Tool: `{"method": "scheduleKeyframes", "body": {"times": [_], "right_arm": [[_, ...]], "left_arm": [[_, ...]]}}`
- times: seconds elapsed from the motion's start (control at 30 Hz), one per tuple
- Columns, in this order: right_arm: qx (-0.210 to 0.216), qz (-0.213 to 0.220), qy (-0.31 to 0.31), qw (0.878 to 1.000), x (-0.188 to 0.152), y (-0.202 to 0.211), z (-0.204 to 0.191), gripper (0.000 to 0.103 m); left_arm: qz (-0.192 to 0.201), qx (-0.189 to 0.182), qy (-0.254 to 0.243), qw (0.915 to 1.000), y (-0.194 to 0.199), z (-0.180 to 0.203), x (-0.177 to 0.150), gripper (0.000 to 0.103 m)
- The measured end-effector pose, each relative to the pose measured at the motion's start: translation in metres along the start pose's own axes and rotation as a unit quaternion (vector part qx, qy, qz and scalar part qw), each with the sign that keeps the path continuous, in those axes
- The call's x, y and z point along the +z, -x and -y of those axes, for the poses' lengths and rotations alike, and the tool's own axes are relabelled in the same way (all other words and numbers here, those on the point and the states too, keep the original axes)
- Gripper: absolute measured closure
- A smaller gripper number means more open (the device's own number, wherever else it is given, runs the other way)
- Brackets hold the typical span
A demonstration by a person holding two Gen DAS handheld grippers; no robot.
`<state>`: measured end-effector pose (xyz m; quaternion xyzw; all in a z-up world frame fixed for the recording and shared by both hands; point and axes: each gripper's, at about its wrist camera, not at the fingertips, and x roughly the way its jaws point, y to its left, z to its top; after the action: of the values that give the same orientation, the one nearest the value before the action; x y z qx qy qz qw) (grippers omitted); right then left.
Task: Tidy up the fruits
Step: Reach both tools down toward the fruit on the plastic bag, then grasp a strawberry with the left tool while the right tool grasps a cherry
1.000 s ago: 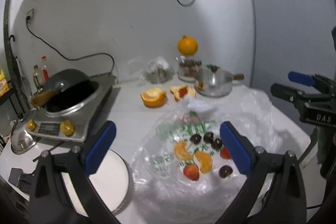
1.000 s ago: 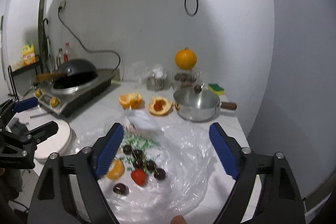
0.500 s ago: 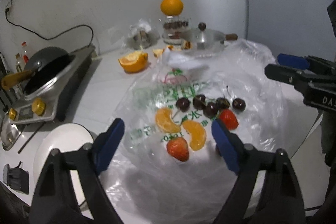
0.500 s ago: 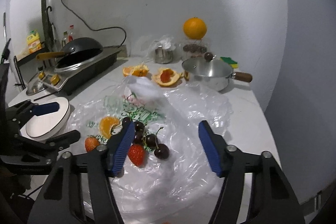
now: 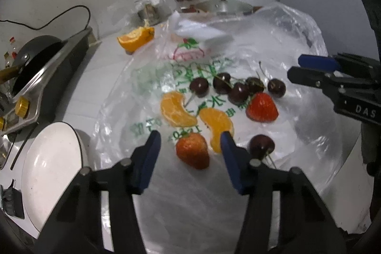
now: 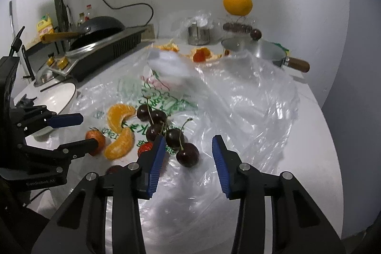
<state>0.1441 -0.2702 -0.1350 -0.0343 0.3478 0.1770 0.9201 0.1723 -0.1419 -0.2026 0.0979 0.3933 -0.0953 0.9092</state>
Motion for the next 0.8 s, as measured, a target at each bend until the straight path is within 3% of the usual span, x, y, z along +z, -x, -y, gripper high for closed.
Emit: {"method": "scheduleKeyframes", "body": {"times": [0.4,0.57,0.67,0.8], "right_arm": [[0.017,-0.033,0.003,0.999,-0.006,-0.026,0.002,0.064],[0.012,-0.05,0.005,0.999,-0.006,-0.036,0.001,0.065],[0.008,-0.062,0.011,0.998,-0.006,-0.042,-0.001,0.075],[0.003,-0.066,0.013,0.998,-0.006,-0.043,-0.002,0.075]], "left_arm": [[-0.026,-0.022,0.005,0.9994,-0.017,-0.004,-0.006,0.052],[-0.028,-0.043,0.018,0.9985,-0.02,-0.007,-0.008,0.059],[-0.022,-0.042,0.025,0.9986,-0.018,-0.013,-0.007,0.07],[-0.02,-0.052,0.028,0.9981,-0.016,-0.016,-0.01,0.071]]}}
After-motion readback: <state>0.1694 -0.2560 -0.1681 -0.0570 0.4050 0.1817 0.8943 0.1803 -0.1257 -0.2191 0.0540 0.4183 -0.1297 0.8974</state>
